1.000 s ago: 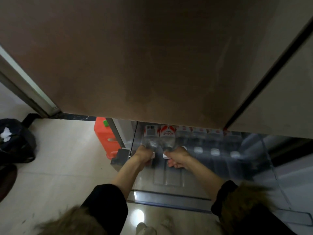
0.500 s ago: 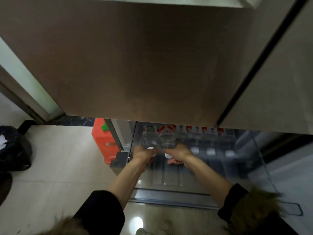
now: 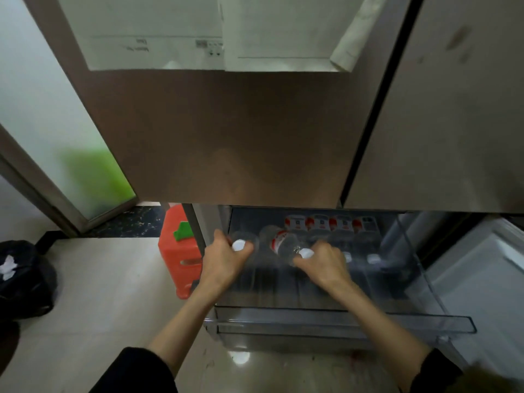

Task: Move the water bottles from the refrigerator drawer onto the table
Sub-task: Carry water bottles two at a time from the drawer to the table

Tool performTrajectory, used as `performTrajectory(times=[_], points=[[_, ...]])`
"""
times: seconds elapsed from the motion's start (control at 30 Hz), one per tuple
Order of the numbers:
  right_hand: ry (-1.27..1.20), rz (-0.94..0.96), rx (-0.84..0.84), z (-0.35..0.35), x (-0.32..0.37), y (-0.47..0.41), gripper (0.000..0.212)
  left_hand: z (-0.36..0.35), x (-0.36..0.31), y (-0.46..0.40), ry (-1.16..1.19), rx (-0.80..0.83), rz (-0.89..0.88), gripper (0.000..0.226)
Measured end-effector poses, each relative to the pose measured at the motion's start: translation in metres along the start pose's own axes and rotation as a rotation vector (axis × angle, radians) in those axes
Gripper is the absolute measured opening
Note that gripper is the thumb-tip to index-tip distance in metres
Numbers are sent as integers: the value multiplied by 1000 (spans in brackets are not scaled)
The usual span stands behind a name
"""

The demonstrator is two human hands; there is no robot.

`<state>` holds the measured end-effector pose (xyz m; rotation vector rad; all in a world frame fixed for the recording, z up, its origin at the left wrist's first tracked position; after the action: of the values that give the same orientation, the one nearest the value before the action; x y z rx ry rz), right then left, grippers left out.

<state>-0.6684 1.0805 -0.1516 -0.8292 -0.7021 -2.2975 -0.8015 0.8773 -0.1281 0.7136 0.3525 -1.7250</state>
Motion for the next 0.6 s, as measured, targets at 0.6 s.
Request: performTrajectory(times=[0.6], points=[[-134,463,92,22,48,19,26,10,-31,28,-30,-124,-179,33]])
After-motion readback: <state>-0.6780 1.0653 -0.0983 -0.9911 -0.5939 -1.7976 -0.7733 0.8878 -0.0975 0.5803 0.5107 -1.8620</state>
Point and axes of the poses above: each hand's wrist, its own y-axis away from the middle knuckle, its own z-axis out of the back of the hand, x = y × z, the point moved 10 cm from there along -y, towards the middle knuckle, and after that the axes turned 11 degrees about -y, right-handed, at the moved point
